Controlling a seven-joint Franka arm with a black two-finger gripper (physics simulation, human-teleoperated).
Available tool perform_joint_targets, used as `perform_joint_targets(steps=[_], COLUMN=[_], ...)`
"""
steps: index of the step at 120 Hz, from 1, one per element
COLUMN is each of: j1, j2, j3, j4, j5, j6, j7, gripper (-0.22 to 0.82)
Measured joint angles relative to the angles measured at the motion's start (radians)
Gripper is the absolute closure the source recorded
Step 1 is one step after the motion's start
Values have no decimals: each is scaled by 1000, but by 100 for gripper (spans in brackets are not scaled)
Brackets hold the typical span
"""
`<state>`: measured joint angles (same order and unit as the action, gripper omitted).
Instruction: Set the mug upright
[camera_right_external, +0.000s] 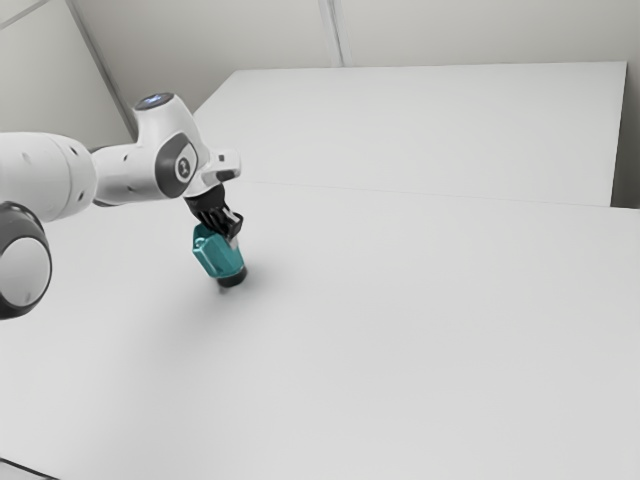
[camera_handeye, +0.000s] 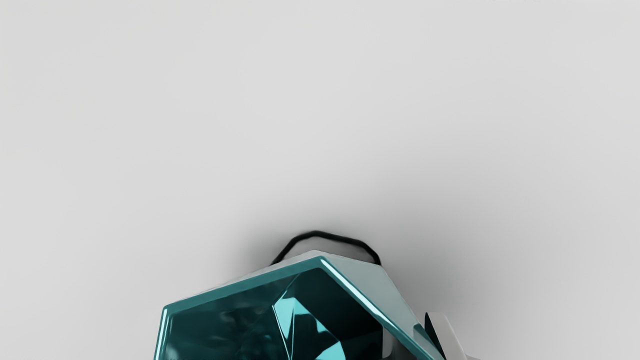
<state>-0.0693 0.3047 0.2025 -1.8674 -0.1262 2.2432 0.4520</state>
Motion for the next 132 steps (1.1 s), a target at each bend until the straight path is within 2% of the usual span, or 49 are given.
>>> perform_joint_targets(steps=[44, 81, 110, 132], j1=[1, 0, -3, -8], j2=[26, 13, -67, -167], j3=[0, 0, 1, 2], j4=[3, 4, 7, 21], j5=[-12, -25, -13, 33], j6=[16, 22, 12, -25], j7=[-32, -36, -37, -37], gripper=[75, 43, 31, 23])
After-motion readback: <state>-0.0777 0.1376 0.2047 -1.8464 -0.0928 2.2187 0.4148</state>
